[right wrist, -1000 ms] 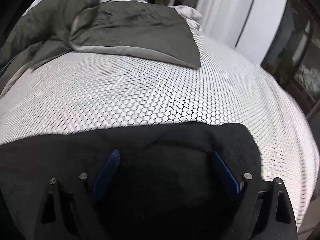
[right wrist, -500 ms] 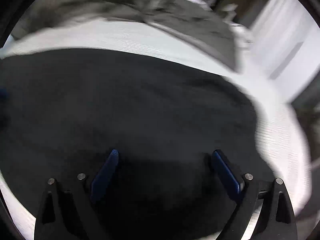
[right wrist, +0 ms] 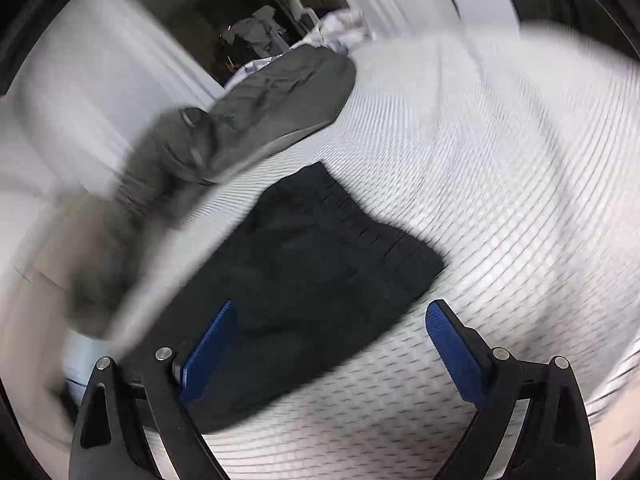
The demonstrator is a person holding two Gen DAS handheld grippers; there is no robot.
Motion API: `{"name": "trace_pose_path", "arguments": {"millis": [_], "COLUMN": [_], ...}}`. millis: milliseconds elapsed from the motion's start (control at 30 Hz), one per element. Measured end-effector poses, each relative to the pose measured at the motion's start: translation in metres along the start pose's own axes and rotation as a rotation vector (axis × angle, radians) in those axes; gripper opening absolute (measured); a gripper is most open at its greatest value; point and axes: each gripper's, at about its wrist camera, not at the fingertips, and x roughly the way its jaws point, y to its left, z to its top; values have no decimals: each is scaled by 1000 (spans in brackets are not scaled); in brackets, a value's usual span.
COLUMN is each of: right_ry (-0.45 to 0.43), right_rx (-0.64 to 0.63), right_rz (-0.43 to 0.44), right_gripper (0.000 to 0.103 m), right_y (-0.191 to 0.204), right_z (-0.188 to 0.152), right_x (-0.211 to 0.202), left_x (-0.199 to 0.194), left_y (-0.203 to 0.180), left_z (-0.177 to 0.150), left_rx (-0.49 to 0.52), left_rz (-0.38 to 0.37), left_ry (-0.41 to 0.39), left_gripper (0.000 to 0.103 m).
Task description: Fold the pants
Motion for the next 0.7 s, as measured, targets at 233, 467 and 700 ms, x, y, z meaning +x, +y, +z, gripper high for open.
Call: {"name": "trace_pose_path", "arguments": {"millis": [233, 467, 700], "right_ry": [31, -101, -163], "right_rx": [49, 104, -171], "right_rz": [64, 2, 48], "right_gripper": [79, 22, 17], "right_y": [2, 25, 138], "right_z": [7, 44, 47], "right_x": [52, 79, 65], "left_x": [11, -15, -54], "left_y": [-7, 19, 79], "left_z": [-7, -9, -18], "left_rx": [23, -59, -241], "left_rz": [12, 23, 71], "left_ry": [31, -34, -155], "left_gripper": [97, 96, 95]}}
